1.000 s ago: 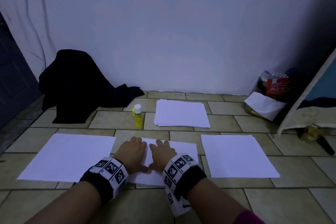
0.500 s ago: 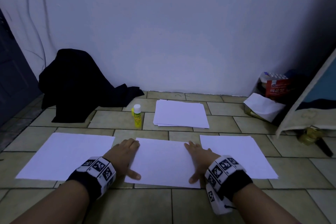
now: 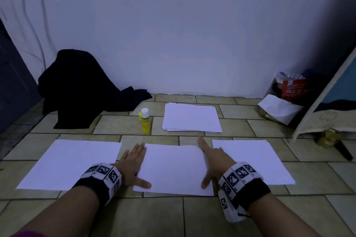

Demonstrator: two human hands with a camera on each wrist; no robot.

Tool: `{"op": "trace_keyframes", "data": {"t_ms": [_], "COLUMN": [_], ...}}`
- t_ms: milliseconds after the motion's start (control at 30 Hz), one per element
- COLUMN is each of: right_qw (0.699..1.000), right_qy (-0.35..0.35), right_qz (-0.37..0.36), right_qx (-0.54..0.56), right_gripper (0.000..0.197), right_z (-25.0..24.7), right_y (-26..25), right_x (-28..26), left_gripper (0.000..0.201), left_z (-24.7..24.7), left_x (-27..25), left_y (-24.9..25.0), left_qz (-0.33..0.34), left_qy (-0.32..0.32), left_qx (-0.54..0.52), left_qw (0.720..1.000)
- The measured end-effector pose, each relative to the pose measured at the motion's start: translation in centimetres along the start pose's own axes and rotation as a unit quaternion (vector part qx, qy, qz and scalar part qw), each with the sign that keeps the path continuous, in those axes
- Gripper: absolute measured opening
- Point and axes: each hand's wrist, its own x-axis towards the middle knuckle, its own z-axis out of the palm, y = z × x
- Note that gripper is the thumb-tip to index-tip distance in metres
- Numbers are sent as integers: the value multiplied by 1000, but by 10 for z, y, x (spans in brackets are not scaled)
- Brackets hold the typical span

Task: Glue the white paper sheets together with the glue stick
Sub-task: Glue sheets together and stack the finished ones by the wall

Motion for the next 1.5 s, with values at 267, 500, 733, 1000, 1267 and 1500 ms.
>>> {"op": "trace_keyframes", "data": {"t_ms": [267,500,733,1000,1267,1500], "right_qw": [953,966,940,896,917,976], "right_qy": [166,105,186,303,272,181], "right_qz": [-30,-53,-92,-33,73,65], "right_qx": [252,229,271,322,281,105], "right_gripper": [70,31,31,35,38,41], "right_z": [8,11,-42,-97,-94,-85], "right_y": [10,16,28,36,52,52], "right_x": [-7,-9,-4,66,126,154], "left_gripper": [168,148,110,110,113,172], "left_z": [-2,1,4,2,2,-2], "left_x": [1,2,2,6,7,11], "left_y": [1,5,10,13,9,6], "left_qz": [-14,-46,-70,-89,-83,-66], "left_qy": [-17,0,17,14,3,-17], "left_qx": [8,7,2,24,25,12], "left_qw": [1000,999,997,996,996,998]}}
